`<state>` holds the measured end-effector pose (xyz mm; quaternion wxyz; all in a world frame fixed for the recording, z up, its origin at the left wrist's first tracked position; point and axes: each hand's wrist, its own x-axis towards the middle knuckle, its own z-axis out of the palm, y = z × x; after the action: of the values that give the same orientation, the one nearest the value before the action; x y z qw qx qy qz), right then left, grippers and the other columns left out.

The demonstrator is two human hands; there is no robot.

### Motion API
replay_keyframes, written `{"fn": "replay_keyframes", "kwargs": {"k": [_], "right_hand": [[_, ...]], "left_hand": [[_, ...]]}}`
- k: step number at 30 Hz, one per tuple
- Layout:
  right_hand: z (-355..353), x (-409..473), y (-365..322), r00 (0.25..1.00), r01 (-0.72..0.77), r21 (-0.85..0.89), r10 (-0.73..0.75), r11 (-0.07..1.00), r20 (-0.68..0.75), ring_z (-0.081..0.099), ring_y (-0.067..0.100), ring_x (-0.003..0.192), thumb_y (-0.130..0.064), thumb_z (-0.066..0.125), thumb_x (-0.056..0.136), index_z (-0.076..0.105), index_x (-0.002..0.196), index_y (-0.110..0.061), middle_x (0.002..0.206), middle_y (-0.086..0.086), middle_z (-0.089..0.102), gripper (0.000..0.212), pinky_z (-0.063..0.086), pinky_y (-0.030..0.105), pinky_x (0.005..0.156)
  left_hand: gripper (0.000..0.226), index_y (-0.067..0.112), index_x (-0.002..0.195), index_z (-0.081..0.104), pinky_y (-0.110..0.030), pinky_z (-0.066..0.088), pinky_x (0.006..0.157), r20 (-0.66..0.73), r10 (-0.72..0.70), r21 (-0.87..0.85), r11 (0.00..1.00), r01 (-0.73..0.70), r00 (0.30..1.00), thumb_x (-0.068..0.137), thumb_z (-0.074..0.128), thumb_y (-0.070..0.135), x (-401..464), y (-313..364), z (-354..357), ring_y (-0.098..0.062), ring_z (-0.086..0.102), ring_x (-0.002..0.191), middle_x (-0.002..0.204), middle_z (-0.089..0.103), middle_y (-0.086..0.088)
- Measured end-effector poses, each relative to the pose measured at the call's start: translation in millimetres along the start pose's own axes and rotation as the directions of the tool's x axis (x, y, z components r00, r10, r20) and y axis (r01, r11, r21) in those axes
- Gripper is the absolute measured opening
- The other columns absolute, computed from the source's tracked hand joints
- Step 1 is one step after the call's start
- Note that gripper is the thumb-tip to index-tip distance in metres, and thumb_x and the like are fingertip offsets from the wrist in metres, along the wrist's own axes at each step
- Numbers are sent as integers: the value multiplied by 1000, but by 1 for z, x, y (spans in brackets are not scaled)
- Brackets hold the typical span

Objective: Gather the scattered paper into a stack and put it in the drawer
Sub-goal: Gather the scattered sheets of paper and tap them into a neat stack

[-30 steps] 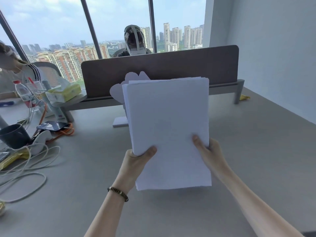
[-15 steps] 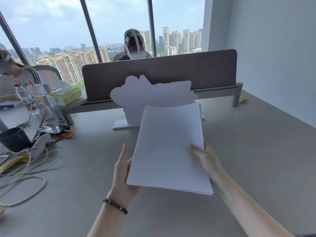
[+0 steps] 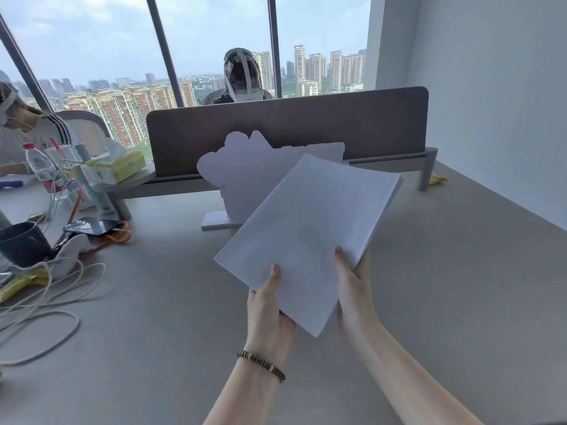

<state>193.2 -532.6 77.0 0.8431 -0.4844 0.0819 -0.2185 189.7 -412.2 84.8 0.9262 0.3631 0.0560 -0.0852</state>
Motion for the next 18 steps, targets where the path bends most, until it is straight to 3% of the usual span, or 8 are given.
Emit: {"fn": "replay_keyframes", "kwargs": {"k": [2,5,7,9,13,18], "right_hand": [[-6,4,-7,999,-46,25,45,999,26,71,16,100,-10,56,99,58,121,-26,111,-3,74,28,58,32,81],[-22,23,-22,994,-103,157,97,982,43,68,21,90,-2,53,95,60,101,-19,96,2,73,20,55,27,70],[-34,37,-35,991,-130,244,117,961,67,67,19,85,-7,51,96,60,97,-20,92,1,72,16,56,26,66],[-45,49,-49,986,-157,237,137,959,99,69,16,83,-20,50,98,66,106,-18,92,-1,73,18,56,25,67],[-61,65,-65,966,-119,-70,132,990,224,65,18,93,-32,47,102,63,130,-9,112,4,71,40,46,30,73],[-57,62,-64,946,48,-444,101,895,307,73,21,102,-27,64,95,65,121,-24,113,2,76,26,55,43,91]], "left_hand": [[34,15,130,62,-52,56,92,-5,1,29,1000,-1,1000,96,62,13,4,8,-3,-30,68,114,126,70,-9],[38,13,131,61,-53,55,92,-13,14,102,995,-13,1000,94,64,11,10,26,-13,-32,68,114,126,70,-10],[34,10,127,64,-50,58,85,-18,57,170,984,-53,998,93,64,8,14,39,-21,-32,70,108,122,72,-11],[24,9,117,68,-44,60,77,3,111,252,962,-108,994,94,62,6,16,51,-30,-30,73,101,115,74,-11],[17,9,105,70,-39,62,73,47,208,372,904,-210,977,93,60,5,19,70,-46,-25,74,90,103,77,-8],[15,8,98,73,-36,60,74,96,317,495,807,-321,944,93,61,1,23,74,-56,-23,74,86,96,78,-6]]}}
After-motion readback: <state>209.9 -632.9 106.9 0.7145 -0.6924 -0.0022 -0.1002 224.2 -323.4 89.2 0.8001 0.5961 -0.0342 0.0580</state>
